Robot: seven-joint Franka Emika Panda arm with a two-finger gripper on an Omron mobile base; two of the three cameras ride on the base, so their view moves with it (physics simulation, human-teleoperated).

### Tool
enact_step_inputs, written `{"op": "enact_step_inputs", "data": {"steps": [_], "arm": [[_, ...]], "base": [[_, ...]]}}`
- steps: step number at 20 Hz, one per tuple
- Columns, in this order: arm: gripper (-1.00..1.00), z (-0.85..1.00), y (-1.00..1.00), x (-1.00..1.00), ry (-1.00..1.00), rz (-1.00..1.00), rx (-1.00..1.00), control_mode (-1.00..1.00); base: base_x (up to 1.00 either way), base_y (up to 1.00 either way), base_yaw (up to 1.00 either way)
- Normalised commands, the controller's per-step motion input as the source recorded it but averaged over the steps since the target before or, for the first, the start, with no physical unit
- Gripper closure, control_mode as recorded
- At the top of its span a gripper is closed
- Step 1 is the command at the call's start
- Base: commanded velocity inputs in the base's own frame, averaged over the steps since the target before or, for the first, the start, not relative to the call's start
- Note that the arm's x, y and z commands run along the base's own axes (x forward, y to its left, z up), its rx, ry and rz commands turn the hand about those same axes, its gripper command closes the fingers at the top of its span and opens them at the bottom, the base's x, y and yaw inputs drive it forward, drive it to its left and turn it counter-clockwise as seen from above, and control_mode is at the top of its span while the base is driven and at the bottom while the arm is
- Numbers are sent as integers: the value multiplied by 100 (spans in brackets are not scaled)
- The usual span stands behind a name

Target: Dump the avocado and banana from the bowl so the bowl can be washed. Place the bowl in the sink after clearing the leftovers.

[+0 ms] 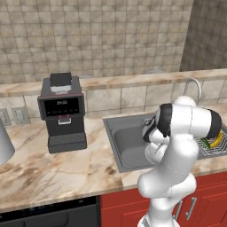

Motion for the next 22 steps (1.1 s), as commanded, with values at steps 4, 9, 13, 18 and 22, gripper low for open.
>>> {"op": "enact_step_inputs", "data": {"steps": [4, 9, 13, 18, 22], "arm": [[-100, 100, 36, -20, -11, -14, -2, -100], [-100, 100, 38, -34, -17, -12, -9, -100], [-100, 100, 38, -36, -21, -14, -12, -100], [-100, 100, 37, -49, -23, -12, -13, -100], [-100, 100, 35, -64, -30, -8, -16, -100]], "base": [[0, 0, 0], [0, 0, 0], [0, 0, 0], [0, 0, 0], [0, 0, 0]]}}
